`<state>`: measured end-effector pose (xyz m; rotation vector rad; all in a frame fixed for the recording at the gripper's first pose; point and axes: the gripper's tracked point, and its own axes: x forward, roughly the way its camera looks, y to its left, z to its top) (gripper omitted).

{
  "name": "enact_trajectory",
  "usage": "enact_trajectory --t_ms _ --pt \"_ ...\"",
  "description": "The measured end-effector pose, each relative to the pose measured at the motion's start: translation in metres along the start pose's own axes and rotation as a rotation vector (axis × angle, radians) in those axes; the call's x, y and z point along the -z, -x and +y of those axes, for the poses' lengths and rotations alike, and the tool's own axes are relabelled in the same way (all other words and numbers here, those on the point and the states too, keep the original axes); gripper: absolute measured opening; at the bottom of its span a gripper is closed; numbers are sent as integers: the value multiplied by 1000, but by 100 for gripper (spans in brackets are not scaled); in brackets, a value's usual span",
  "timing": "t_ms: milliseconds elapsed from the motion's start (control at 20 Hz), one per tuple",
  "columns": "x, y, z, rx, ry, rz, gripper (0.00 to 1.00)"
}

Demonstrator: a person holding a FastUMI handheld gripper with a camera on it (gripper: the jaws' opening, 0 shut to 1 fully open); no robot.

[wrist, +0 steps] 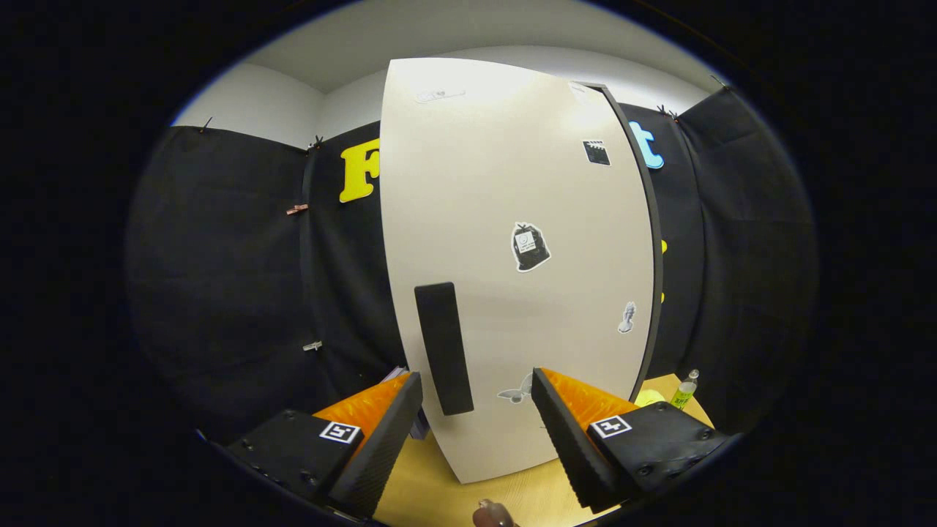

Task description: Open the shoe cabinet door, grab the shoes and put them into the shoe cabinet, then close the shoe cabinet door.

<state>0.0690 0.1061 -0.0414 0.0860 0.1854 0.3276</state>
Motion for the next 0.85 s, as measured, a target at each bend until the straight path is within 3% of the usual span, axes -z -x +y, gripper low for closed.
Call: enact_trajectory --t_ms 850 --pt "-5 -2 -13 15 27 -1 98"
